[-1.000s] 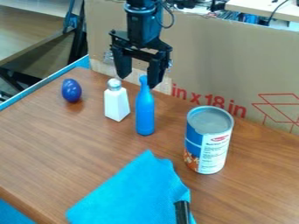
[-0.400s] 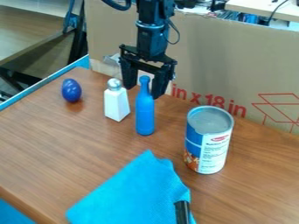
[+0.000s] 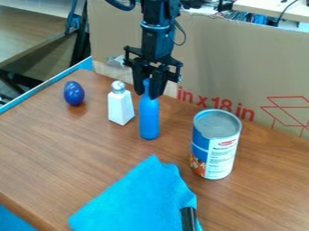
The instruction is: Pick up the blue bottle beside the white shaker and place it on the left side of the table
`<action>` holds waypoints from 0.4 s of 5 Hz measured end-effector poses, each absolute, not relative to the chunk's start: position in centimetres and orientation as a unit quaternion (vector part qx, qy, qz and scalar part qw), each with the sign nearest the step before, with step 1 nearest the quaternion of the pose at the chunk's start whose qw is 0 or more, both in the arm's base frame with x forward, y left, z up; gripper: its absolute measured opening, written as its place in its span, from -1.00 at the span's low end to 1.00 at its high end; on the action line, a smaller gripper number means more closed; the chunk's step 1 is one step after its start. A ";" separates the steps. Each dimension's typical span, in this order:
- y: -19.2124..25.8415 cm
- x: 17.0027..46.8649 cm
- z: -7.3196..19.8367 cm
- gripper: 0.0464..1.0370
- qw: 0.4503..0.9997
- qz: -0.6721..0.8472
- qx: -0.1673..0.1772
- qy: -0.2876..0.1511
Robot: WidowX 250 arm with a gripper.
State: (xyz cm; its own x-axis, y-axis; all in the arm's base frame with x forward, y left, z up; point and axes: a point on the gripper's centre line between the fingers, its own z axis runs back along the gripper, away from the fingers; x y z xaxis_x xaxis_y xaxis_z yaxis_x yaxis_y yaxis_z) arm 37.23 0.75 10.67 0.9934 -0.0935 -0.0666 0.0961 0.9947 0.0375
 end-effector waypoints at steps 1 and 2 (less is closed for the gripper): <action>0.6 36.5 11.3 -0.40 0.999 -0.041 0.018 0.030; 0.7 34.9 12.7 -0.40 0.999 -0.017 0.021 0.025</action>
